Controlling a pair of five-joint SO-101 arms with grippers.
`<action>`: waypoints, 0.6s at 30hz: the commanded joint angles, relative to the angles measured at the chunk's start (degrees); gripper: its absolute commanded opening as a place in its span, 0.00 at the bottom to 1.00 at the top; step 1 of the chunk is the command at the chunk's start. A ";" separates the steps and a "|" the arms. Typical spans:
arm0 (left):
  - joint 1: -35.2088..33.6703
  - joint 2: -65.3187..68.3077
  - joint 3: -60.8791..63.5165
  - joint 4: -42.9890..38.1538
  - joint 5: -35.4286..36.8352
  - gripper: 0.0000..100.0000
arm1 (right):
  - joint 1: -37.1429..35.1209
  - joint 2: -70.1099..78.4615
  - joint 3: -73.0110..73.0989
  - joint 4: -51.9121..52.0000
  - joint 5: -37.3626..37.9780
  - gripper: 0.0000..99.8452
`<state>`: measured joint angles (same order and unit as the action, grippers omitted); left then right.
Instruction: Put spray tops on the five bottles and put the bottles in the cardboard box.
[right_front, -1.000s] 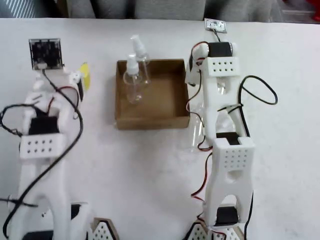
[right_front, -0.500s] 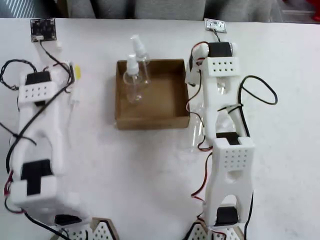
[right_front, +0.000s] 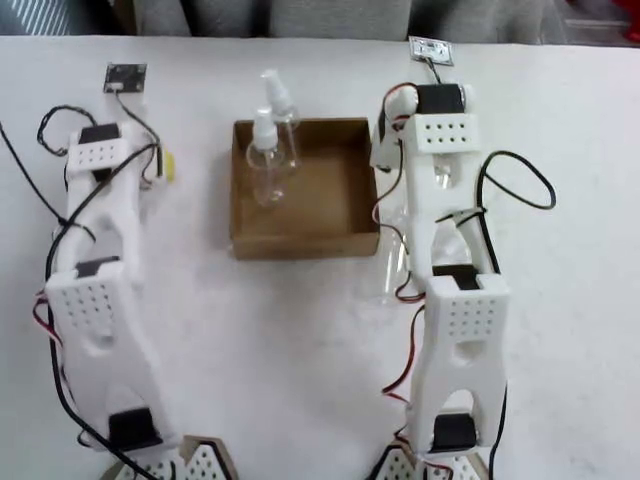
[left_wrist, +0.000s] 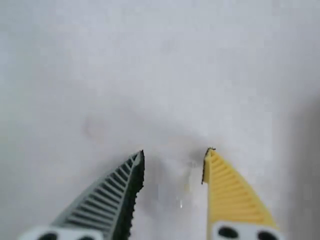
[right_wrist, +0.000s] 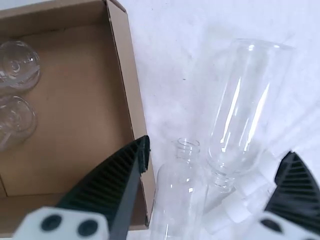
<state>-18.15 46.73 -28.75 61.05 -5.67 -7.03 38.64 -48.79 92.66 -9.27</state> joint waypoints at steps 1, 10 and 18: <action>-1.27 3.21 -9.49 3.69 -0.53 0.20 | 0.40 -0.40 -2.29 -0.57 0.70 0.37; -1.45 11.91 -22.24 16.35 -0.70 0.20 | 0.40 -0.40 -2.29 -0.57 0.70 0.37; -1.45 12.62 -31.12 29.10 -6.24 0.20 | 0.40 -0.40 -2.29 -0.57 0.70 0.37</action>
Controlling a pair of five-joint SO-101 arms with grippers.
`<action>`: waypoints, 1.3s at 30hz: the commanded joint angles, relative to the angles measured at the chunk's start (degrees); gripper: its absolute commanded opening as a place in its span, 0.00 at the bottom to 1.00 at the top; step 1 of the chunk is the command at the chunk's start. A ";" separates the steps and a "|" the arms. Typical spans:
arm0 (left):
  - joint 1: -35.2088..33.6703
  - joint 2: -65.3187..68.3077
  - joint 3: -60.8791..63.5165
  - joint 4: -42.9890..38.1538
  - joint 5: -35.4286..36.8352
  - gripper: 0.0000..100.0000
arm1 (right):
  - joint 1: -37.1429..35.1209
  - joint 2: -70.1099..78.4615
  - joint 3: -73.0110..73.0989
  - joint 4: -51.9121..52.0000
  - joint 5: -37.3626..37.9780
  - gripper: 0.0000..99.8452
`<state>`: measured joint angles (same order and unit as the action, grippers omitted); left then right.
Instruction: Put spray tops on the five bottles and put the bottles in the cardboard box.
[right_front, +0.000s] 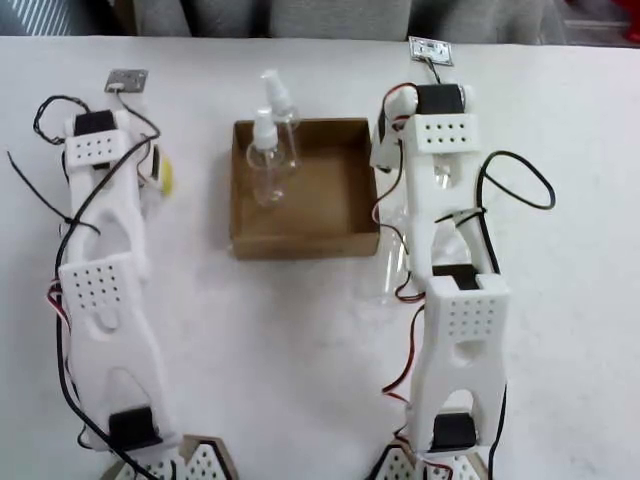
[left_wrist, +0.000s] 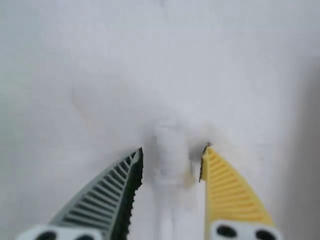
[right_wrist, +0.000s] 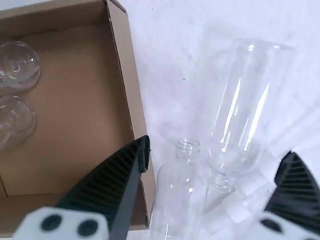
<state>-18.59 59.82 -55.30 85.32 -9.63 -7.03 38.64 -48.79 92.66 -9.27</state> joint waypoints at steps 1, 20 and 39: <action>-1.01 -0.22 -5.54 5.89 -2.37 0.20 | 0.40 -0.40 -2.29 -0.57 0.70 0.37; -0.48 -0.75 8.18 -9.32 -2.46 0.02 | 0.48 -0.40 -2.29 -0.48 0.70 0.37; 5.14 -28.70 21.45 1.76 -2.29 0.02 | 2.07 -18.86 7.30 5.85 0.70 0.37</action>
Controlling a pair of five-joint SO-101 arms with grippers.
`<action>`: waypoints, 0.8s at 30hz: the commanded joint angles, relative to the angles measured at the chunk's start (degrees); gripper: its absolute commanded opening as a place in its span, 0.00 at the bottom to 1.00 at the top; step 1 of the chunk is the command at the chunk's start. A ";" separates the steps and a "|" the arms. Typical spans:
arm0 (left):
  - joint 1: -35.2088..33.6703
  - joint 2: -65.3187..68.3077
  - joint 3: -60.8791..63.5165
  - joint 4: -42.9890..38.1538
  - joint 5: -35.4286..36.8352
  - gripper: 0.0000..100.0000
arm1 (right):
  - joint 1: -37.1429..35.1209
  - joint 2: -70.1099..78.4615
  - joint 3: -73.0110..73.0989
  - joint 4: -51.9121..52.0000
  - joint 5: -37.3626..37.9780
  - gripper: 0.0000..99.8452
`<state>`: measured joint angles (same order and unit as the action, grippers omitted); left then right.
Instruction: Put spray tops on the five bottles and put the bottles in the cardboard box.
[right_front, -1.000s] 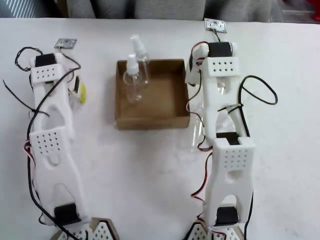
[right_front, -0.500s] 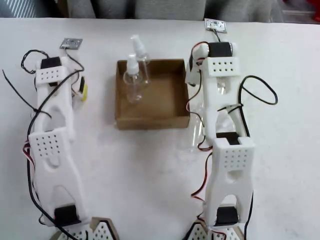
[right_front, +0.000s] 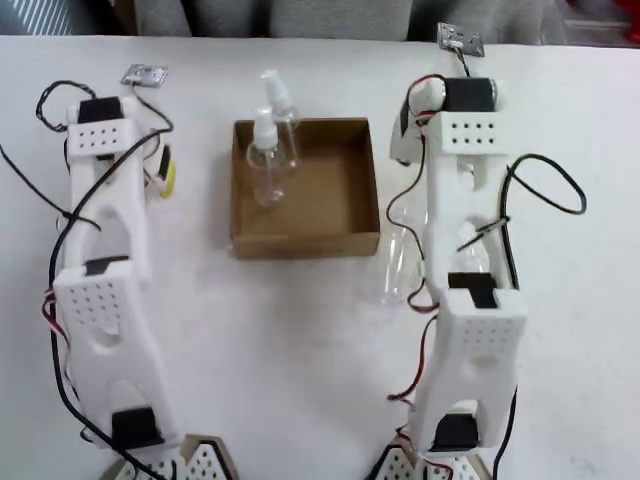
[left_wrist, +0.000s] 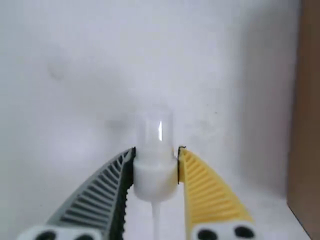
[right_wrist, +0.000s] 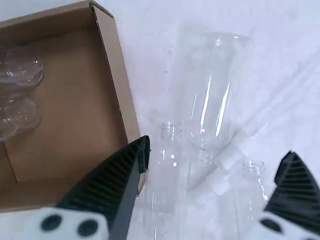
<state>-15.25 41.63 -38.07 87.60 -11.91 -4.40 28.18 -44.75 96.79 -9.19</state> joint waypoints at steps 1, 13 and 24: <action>1.98 -13.23 7.47 -1.76 0.00 0.02 | -0.66 -10.68 5.36 1.71 0.62 0.37; 5.76 -49.89 63.74 -33.23 0.00 0.02 | -0.57 -28.62 27.87 0.84 3.78 0.37; 7.87 -65.89 90.11 -38.86 0.09 0.02 | -0.48 -39.96 45.63 -0.84 3.87 0.30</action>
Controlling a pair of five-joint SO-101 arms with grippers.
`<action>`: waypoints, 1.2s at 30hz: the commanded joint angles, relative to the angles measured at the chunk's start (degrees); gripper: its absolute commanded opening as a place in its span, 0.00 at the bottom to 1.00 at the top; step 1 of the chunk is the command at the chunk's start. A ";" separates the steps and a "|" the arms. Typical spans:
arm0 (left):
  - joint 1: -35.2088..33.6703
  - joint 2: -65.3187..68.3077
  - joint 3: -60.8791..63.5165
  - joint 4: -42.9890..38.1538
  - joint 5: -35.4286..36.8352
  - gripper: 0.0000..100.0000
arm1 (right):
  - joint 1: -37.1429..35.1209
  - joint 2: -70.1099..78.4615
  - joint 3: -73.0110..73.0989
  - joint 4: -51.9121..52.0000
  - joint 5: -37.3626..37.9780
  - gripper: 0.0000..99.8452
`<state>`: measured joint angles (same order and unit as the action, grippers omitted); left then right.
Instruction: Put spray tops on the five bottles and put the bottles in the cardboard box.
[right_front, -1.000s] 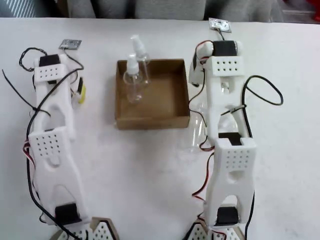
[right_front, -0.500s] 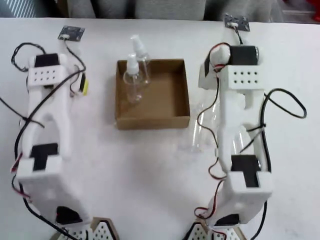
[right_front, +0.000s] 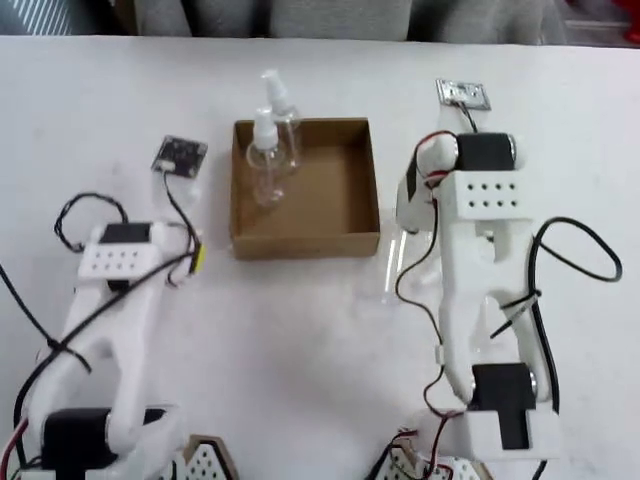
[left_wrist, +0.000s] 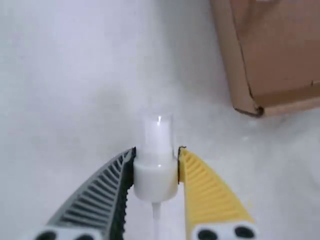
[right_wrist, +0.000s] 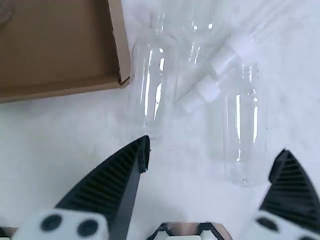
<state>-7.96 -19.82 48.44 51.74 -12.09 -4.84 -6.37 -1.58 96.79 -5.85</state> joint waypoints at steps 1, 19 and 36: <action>0.48 -4.79 5.80 -5.27 0.26 0.02 | -0.04 -6.81 4.48 -2.59 0.53 0.28; 0.48 -4.18 13.27 -17.76 0.26 0.02 | -9.71 -9.19 31.30 -28.44 -4.40 0.28; 0.48 -4.18 13.45 -18.02 0.26 0.02 | -10.68 -9.19 46.86 -46.37 -4.04 0.26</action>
<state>-7.96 -21.85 62.07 35.21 -12.09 -15.30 -14.11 44.92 52.31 -9.63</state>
